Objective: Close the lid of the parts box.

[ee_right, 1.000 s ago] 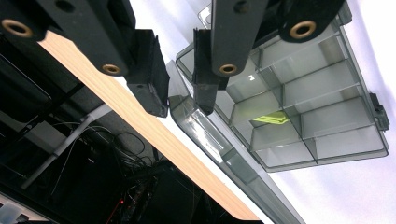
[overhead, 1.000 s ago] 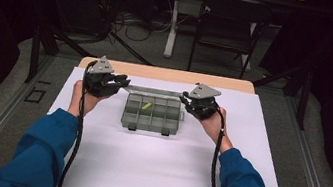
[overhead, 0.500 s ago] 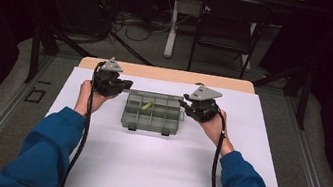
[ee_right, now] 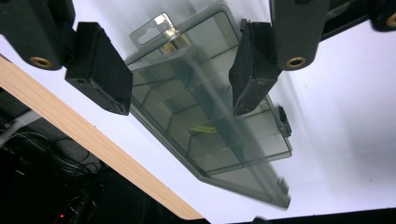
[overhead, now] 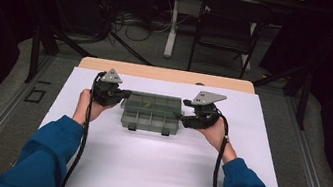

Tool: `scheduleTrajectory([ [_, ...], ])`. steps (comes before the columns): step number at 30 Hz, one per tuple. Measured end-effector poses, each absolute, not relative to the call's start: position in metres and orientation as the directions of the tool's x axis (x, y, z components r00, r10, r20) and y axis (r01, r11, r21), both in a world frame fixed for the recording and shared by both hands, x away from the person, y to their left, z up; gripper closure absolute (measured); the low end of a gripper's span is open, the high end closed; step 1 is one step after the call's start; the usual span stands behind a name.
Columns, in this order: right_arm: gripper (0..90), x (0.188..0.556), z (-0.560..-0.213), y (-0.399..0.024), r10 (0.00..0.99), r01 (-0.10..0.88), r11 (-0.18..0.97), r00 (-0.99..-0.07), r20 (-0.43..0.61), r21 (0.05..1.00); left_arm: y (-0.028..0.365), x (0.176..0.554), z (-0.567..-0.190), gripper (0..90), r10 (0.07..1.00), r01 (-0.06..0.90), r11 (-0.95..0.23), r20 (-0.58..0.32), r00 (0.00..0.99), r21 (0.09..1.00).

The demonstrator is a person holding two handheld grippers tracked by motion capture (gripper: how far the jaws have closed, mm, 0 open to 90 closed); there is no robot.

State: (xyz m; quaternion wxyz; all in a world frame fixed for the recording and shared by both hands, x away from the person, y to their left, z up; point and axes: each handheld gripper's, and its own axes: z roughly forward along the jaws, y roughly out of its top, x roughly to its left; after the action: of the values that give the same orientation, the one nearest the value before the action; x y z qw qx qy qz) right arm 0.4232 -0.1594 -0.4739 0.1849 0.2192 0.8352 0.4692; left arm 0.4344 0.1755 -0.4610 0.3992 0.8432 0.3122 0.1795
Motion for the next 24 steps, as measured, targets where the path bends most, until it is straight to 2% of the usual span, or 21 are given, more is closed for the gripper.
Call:
scheduleTrajectory([
  [6, 63.8, 0.418, -0.477, -0.158, 0.556, 0.201, 0.444, -0.826, -0.093, 0.873, 0.176, 0.427, -0.472, 90.0, 0.661, 0.375, -0.5, 0.064, 0.747, 0.781],
  [12, 82.2, 0.414, -0.485, -0.148, 0.571, 0.218, 0.462, -0.815, -0.1, 0.86, 0.173, 0.418, -0.482, 90.0, 0.656, 0.353, -0.518, 0.097, 0.748, 0.779],
  [16, 88.8, 0.412, -0.49, -0.143, 0.581, 0.223, 0.463, -0.808, -0.103, 0.858, 0.173, 0.414, -0.486, 90.0, 0.65, 0.341, -0.526, 0.11, 0.752, 0.78],
  [24, 90.0, 0.408, -0.502, -0.136, 0.573, 0.232, 0.484, -0.813, -0.105, 0.844, 0.172, 0.408, -0.496, 90.0, 0.645, 0.322, -0.548, 0.145, 0.75, 0.772],
])
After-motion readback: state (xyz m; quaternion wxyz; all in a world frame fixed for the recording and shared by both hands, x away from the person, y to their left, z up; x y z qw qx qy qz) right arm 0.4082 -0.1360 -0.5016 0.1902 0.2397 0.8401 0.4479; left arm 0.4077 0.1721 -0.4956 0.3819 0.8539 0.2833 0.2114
